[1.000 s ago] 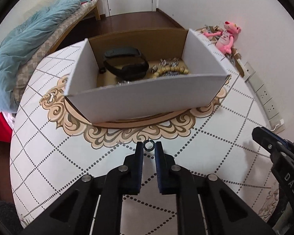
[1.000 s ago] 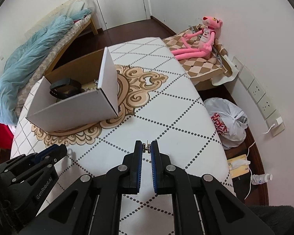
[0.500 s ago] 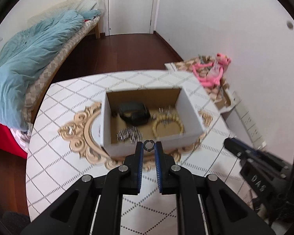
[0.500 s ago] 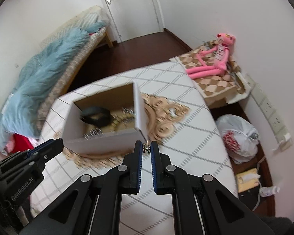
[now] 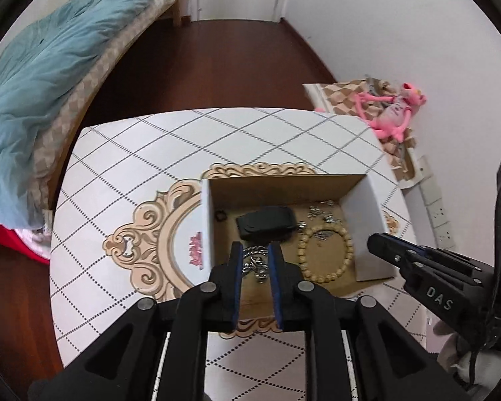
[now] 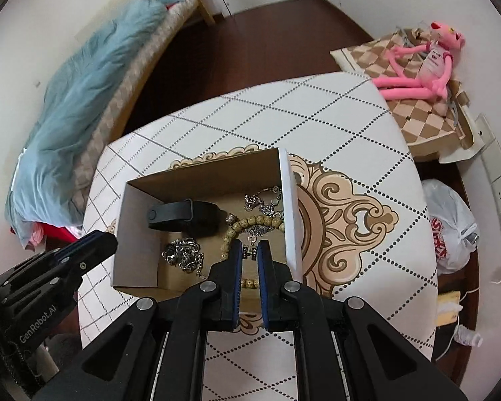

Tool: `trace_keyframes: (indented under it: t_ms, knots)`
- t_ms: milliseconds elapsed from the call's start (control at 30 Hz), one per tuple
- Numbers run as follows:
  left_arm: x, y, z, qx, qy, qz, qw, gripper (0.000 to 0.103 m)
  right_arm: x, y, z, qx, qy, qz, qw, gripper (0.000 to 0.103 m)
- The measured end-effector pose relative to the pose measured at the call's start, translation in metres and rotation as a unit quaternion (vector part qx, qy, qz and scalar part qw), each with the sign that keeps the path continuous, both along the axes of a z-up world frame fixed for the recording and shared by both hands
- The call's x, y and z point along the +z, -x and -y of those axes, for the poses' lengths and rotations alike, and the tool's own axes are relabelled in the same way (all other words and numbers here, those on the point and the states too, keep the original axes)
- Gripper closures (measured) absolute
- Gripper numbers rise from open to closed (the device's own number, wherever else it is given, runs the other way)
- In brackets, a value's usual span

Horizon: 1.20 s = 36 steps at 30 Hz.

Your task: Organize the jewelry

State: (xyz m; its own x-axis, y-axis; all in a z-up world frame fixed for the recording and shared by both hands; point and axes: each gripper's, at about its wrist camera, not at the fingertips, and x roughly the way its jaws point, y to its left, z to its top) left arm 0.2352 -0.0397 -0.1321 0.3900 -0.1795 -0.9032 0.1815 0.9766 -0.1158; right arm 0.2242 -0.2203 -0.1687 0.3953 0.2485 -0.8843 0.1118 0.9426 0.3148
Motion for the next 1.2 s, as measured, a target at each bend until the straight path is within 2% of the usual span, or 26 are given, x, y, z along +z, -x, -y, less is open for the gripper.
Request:
trace_keyframes:
  t_ms: [67,100,167,233,333,400,467,500,533,567,700,833,1033,1200]
  knots:
    - [0.002,0.001,-0.003,0.006,-0.014,0.009,0.9998,0.081,0.002,0.000,0.002,0.001,0.002,0.002,1.000,0.069]
    - [0.003,0.001,-0.005,0.009,-0.015,0.011,0.9998,0.075,0.005,0.000,0.002,0.002,0.000,0.006,1.000,0.068]
    - [0.006,0.002,-0.012,0.018,-0.012,0.014,0.9997,0.038,0.010,0.003,0.003,0.000,0.012,0.011,1.000,0.067]
    - [0.009,0.006,-0.019,0.027,-0.013,0.024,0.9993,0.031,0.015,0.007,0.003,-0.003,0.022,0.016,1.000,0.062]
    - [0.012,0.011,-0.026,0.039,-0.023,0.027,0.9986,0.030,0.022,0.013,0.003,-0.008,0.044,0.021,0.999,0.053]
    - [0.012,0.015,-0.029,0.043,-0.033,0.030,0.9980,0.025,0.026,0.017,0.002,-0.010,0.059,0.022,0.998,0.045]
    - [0.012,0.020,-0.030,0.046,-0.045,0.036,0.9972,0.004,0.030,0.022,-0.003,-0.010,0.090,0.022,0.996,0.026]
    - [0.012,0.023,-0.031,0.047,-0.049,0.039,0.9969,0.003,0.030,0.025,-0.005,-0.009,0.099,0.020,0.995,0.019]
    - [0.011,0.025,-0.032,0.048,-0.054,0.041,0.9965,0.003,0.030,0.028,-0.009,-0.008,0.113,0.015,0.993,0.008]
    - [0.011,0.028,-0.032,0.050,-0.060,0.042,0.9960,0.003,0.030,0.030,-0.012,-0.007,0.126,0.011,0.992,0.005]
    - [0.012,0.039,-0.032,0.055,-0.082,0.041,0.9942,0.003,0.031,0.044,-0.019,-0.009,0.157,0.004,0.988,0.005]
    - [0.026,0.054,-0.035,0.059,-0.077,0.042,0.9944,0.003,0.045,0.063,-0.021,-0.016,0.164,0.004,0.986,0.004]
    - [0.070,0.088,-0.038,0.059,-0.048,0.055,0.9956,0.003,0.094,0.100,-0.026,-0.031,0.169,0.034,0.985,0.003]
    - [0.122,0.125,-0.039,0.065,-0.050,0.100,0.9916,0.003,0.144,0.137,-0.029,-0.042,0.176,0.077,0.981,0.003]
